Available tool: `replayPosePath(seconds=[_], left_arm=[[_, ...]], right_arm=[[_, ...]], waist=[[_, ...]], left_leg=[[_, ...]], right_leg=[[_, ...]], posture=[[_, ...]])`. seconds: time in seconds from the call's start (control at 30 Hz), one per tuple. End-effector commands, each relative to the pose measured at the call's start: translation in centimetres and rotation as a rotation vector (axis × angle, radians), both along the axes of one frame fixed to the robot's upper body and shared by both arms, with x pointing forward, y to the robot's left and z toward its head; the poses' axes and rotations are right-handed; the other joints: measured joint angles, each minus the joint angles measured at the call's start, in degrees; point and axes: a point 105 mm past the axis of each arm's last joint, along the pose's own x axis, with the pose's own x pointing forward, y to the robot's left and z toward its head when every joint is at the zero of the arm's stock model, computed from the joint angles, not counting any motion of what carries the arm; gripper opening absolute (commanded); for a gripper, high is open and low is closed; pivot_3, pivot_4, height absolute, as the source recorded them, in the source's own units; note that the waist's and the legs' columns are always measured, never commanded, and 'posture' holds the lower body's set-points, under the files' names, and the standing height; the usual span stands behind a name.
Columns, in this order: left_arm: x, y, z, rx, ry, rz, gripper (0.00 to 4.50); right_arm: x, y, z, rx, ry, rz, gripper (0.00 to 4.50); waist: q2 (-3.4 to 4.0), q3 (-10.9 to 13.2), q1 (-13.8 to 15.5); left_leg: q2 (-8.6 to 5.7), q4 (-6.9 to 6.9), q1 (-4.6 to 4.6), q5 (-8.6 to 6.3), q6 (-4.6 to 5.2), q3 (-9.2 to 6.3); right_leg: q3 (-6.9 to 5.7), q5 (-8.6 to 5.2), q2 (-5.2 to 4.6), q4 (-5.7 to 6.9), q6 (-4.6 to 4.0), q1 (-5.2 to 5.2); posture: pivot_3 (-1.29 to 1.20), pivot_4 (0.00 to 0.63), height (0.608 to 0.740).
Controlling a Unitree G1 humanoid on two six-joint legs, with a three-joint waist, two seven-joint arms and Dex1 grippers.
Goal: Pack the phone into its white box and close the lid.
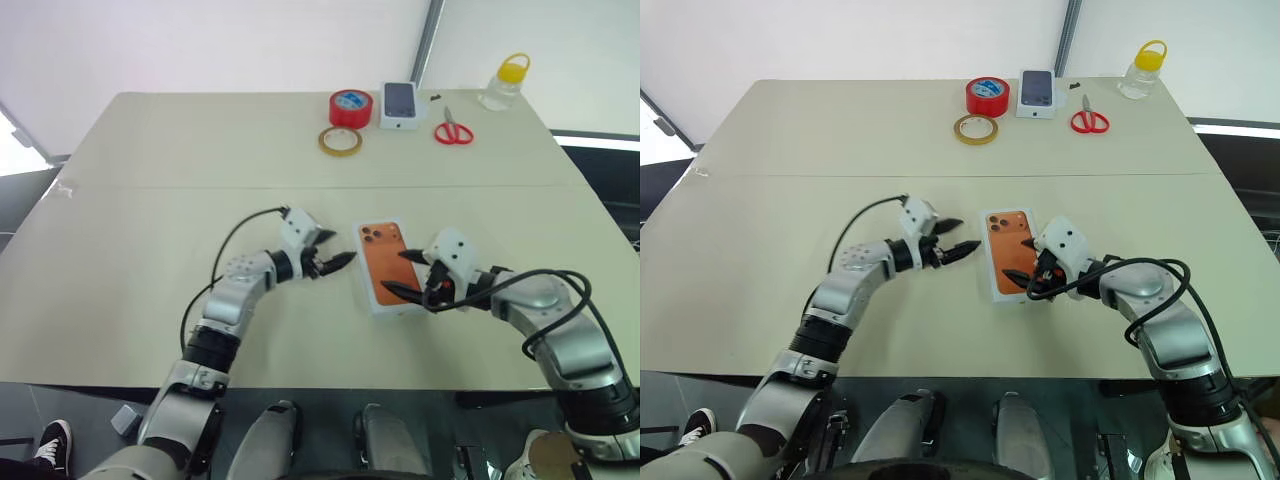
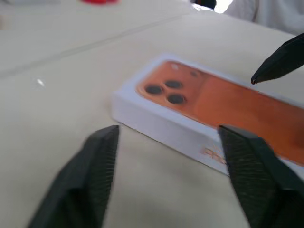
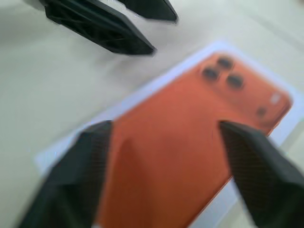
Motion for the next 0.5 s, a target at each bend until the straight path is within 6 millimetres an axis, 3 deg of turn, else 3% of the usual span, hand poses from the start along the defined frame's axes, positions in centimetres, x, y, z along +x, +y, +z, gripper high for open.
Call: replayPosePath(seconds=[0.03,0.2,0.5], left_arm=[[-0.6,3.6,1.5,-0.002,-0.044,0.045,4.46],[-2.5,8.6,2.2,0.013,-0.045,0.106,4.46],[-6.5,14.0,1.0,0.07,0.02,0.223,4.46]], right_arm=[[0.4,-1.2,1.3,0.031,-0.038,-0.018,4.5],[1.0,-3.4,2.8,0.055,-0.079,-0.041,4.5],[0.7,-7.1,2.4,-0.018,-0.069,-0.075,4.5]], waist=[[0.01,0.0,0.0],[0.08,0.1,0.3],[0.16,0.1,0.4]], left_leg=[[0.0,-0.02,0.0,0.0,0.0,0.0],[-0.03,0.0,-0.01,-0.01,0.01,0.01],[-0.02,-0.06,-0.01,-0.03,0.04,0.05]], right_leg=[[0.0,0.0,-0.01,-0.01,0.0,0.0],[0.01,0.0,-0.05,-0.03,0.0,0.01],[0.03,-0.01,-0.11,-0.06,-0.03,0.0]], posture=[[0.0,0.15,0.74],[0.0,0.15,0.74],[0.0,0.15,0.74]])
